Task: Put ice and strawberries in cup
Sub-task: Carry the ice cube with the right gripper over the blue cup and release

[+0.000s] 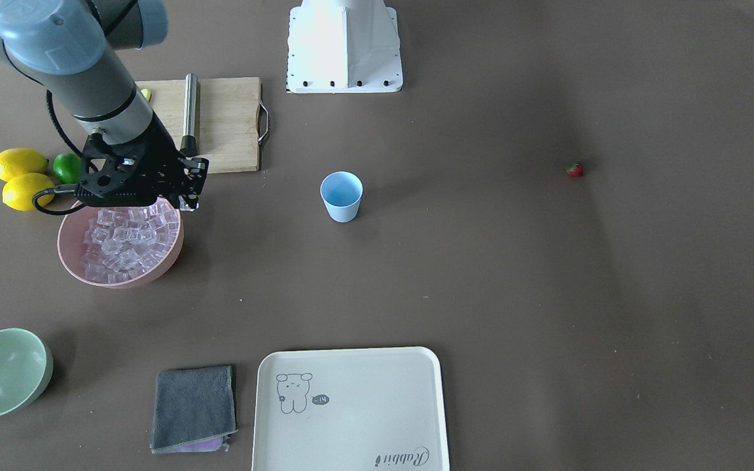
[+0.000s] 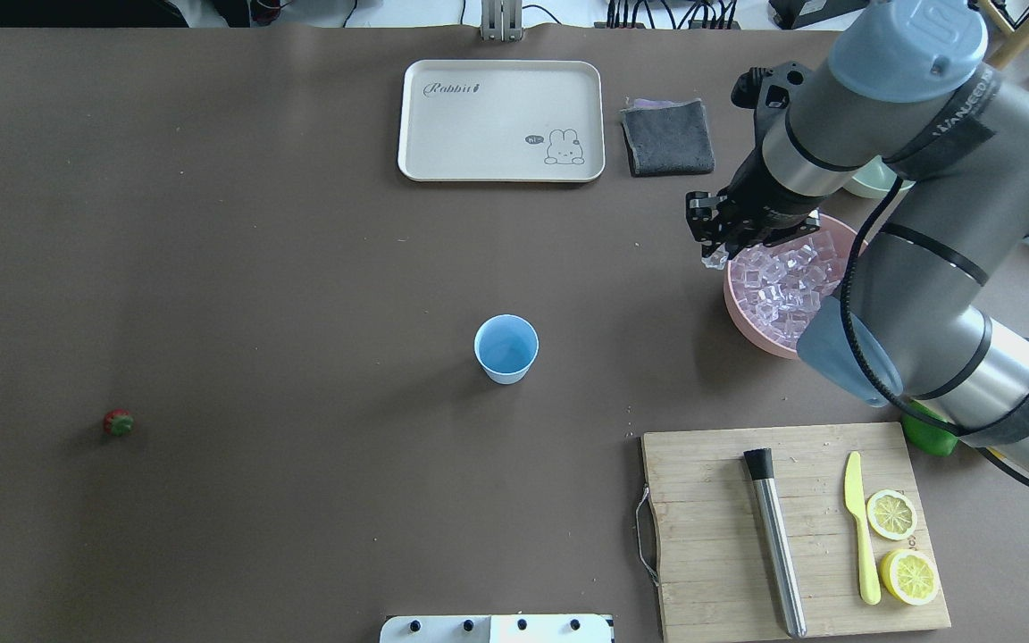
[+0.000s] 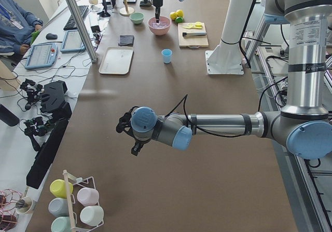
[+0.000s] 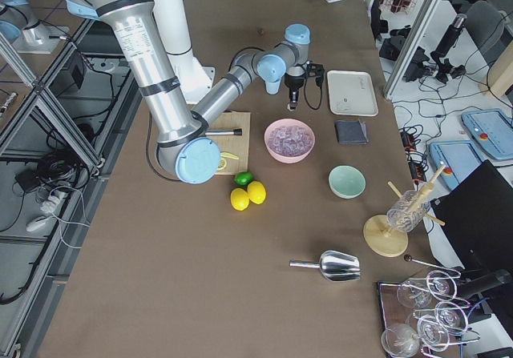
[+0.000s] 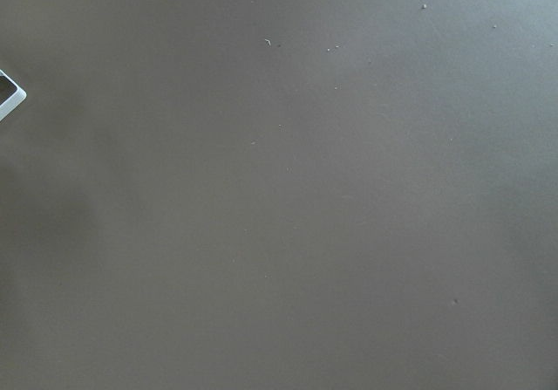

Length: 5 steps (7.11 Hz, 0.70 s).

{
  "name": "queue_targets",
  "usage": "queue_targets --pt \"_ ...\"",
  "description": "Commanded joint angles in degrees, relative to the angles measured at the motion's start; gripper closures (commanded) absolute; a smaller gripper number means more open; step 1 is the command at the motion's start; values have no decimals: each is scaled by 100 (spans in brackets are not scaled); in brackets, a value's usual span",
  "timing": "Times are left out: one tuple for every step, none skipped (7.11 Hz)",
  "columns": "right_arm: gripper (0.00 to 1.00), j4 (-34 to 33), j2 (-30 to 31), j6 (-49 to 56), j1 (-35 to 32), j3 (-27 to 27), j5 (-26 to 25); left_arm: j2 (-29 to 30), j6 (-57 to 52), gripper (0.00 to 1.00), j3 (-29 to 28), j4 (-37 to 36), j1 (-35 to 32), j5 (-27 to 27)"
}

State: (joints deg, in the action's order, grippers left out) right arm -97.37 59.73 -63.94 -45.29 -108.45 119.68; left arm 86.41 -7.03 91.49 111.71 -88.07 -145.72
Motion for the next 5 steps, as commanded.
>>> queue_targets --pt "100 -72 -1011 -1651 886 435 -818 8 0 1 0 0 9 0" --pt "100 -72 -1294 -1979 1230 621 -1076 -1 0 1 0 0 9 0" --pt "100 -72 -1479 -2269 1512 745 -1357 -10 0 1 -9 0 9 -9" --pt "100 -63 -1490 -2315 1741 781 -1577 -19 0 1 -9 0 9 -9" --pt "100 -45 -1490 -2316 1812 781 -1640 -19 0 1 -9 0 9 -9"
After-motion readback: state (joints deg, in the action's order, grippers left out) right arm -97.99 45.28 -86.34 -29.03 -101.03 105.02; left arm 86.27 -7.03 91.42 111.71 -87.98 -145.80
